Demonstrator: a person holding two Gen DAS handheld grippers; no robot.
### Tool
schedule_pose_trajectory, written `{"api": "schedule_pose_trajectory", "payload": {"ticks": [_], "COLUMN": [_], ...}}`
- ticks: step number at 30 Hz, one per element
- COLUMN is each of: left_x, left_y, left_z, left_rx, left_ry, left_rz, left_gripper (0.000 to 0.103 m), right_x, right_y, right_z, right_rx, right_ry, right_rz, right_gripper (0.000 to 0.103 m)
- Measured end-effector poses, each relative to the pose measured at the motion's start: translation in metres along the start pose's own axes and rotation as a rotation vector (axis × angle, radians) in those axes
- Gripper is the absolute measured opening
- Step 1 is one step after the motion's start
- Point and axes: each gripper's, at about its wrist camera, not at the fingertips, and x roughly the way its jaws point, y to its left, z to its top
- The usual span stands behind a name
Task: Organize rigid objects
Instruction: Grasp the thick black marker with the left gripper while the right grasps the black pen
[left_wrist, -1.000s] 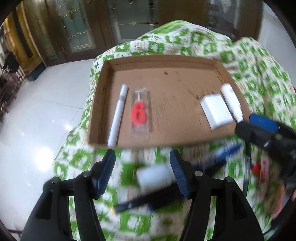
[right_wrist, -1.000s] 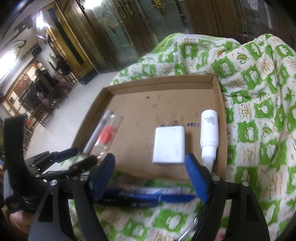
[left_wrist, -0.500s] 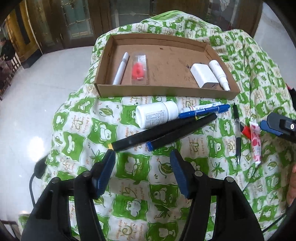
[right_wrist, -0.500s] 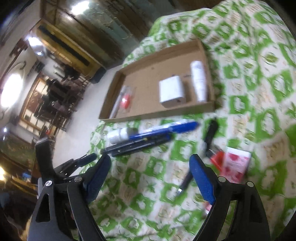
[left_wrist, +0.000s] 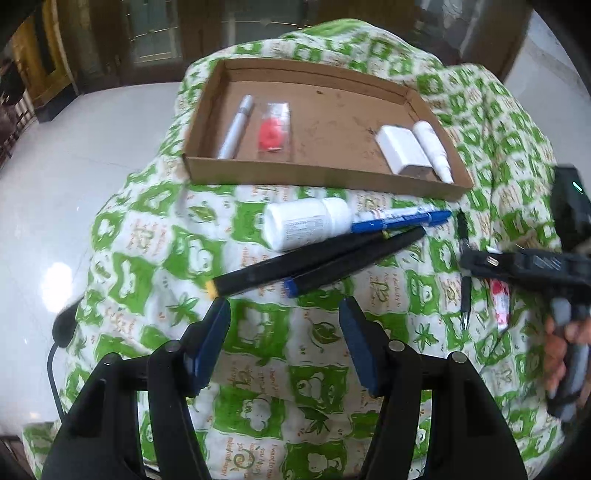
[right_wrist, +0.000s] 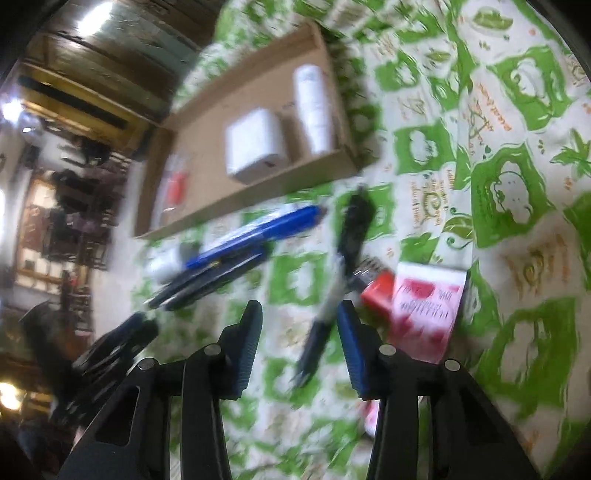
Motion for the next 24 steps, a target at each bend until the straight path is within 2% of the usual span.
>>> {"api": "schedule_pose_trajectory", "payload": {"ticks": [2,8,12,16,19,20,24], "left_x": [0.005,0.022,0.035,0.042,0.051,0.052,0.047], "left_y": [-0.014,-0.051,-0.06,-0.064,-0.077,-0.08,-0.077], "left_z": [0.003,0.01,0.019,0.03,0.028,0.024,0.018], "left_rx": [0.071,0.252,0.298,0.312,0.348,0.354,0.308], "left_ry": [0.012,0.033,0.051,0.095,0.158,0.168,0.201], "left_rz": [0.028,0.034,0.065,0.025,-0.002,-0.018,-0.116], "left_gripper": [0.06,0.06,0.06,0.06,0.059,0.056,0.028], "right_x": [0.014,0.014,0.015,0.016,0.016,0.015,0.009], "right_y": [-0.003,0.008,0.003,0.002,0.001,0.0,-0.005], "right_z": [0.008,0.01,0.01,0.01,0.011,0.011,0.009], "right_rx": [0.021,-0.03,-0.015,-0.015,-0.007,-0.003,0.01], "right_ry": [0.008,-0.008,-0.006,-0.005,-0.006,-0.006,0.001], "right_rz": [-0.025,-0.047,-0.037,-0.037,-0.029,-0.024,0.016], "right_gripper": [0.038,0.038,0.036,0.036,0.037,0.037,0.034]}}
